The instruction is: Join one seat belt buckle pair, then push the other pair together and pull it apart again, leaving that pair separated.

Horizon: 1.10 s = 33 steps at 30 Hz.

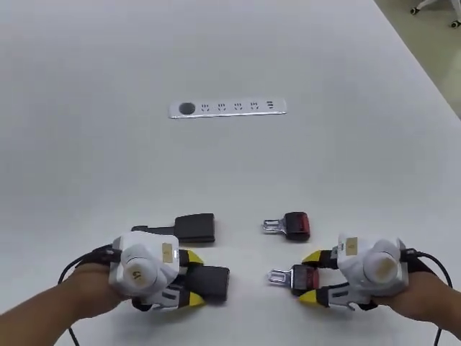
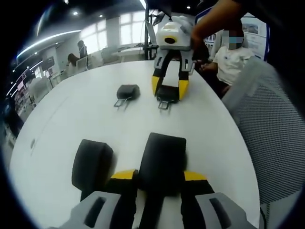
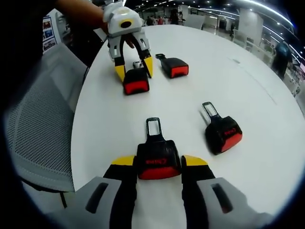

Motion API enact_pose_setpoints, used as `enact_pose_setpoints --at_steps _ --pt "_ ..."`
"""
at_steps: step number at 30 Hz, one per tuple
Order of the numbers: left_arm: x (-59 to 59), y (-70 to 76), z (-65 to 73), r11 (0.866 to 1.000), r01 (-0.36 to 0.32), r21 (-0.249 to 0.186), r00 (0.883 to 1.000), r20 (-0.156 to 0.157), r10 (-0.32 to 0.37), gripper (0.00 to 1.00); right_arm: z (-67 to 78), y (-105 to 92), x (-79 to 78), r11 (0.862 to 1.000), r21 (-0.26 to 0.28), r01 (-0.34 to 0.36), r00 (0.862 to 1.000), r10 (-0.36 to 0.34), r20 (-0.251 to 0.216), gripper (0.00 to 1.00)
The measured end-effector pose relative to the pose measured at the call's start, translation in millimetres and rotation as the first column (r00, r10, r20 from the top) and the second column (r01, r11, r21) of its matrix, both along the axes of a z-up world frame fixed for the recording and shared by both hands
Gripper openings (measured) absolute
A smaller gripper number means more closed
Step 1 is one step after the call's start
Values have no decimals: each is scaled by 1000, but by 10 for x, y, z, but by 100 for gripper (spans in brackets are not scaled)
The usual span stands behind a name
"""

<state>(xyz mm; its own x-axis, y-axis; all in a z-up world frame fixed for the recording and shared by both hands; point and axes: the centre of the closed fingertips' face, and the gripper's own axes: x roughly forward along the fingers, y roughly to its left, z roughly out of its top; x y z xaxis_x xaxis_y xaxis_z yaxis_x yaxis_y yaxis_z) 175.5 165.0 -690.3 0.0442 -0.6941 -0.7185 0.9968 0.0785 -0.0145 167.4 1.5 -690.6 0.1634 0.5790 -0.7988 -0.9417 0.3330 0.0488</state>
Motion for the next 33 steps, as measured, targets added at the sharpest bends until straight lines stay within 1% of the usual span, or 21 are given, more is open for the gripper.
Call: enact_pose_setpoints --at_steps 5,9,19,24,29,33 --pt "-12 22 0 999 -37 -2 999 -3 37 35 4 -18 -2 999 -27 -39 999 39 -10 35" --pt "-2 13 6 999 -44 4 999 -5 44 35 -7 -28 9 997 -49 -64 998 63 -16 35" --pt "26 -12 6 999 -45 17 999 -8 45 35 -29 -40 18 995 -65 -81 997 80 -23 35" --pt "44 -20 3 999 -43 22 999 -10 43 35 -33 4 27 993 -61 -98 995 97 -21 35" --pt "56 -20 -11 999 -38 28 999 -11 38 35 -12 77 17 992 -47 -113 993 112 -24 35" --pt "66 -18 -21 999 -38 30 999 -13 39 35 4 134 47 992 -42 -123 992 122 -21 35"
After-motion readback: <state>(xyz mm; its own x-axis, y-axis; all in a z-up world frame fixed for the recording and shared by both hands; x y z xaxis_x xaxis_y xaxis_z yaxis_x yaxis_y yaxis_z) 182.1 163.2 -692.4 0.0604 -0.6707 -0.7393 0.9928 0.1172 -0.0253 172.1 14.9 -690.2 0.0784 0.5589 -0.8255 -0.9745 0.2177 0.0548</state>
